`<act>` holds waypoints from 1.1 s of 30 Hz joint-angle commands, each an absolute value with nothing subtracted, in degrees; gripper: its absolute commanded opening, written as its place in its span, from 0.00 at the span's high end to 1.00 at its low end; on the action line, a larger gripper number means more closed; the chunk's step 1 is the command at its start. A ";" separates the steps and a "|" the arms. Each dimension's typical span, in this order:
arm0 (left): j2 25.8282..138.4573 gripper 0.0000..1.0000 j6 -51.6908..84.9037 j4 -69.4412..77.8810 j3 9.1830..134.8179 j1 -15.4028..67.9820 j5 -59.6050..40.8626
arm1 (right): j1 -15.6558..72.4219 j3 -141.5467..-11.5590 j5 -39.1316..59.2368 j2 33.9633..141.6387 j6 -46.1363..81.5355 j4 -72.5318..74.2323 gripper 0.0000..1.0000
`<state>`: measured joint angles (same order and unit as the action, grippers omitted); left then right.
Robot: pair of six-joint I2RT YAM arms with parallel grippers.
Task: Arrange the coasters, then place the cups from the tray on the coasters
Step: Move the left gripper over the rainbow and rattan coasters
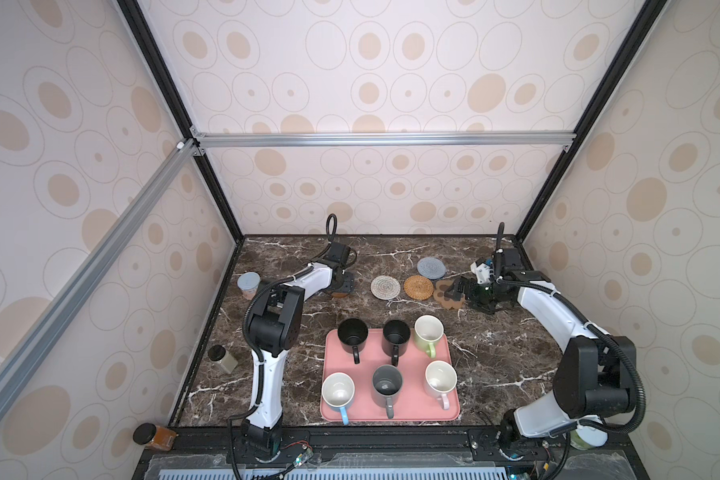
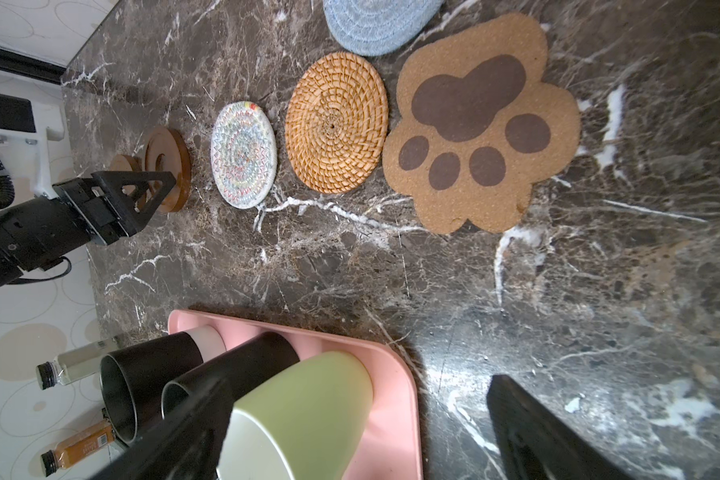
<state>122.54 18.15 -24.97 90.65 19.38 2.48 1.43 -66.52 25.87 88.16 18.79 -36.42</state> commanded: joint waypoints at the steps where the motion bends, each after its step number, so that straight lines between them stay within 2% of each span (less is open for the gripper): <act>1: 119.80 0.24 16.58 -26.72 95.45 19.93 1.21 | 0.79 -66.49 25.81 86.40 18.50 -37.06 0.00; 8: 124.02 0.23 15.08 -28.32 105.53 24.87 -2.14 | 0.63 -66.94 24.76 85.06 18.17 -38.09 0.00; 21: 141.25 0.23 18.77 -32.48 126.80 33.12 -11.68 | -0.56 -65.45 25.14 82.47 16.78 -39.20 0.00; 25: 142.69 0.23 18.97 -33.14 126.64 34.09 -11.93 | -0.69 -64.01 25.22 81.76 17.06 -38.38 0.00; 33: 140.23 0.23 19.94 -31.71 117.70 34.03 -8.46 | -0.71 -63.75 26.19 83.02 18.18 -37.52 0.00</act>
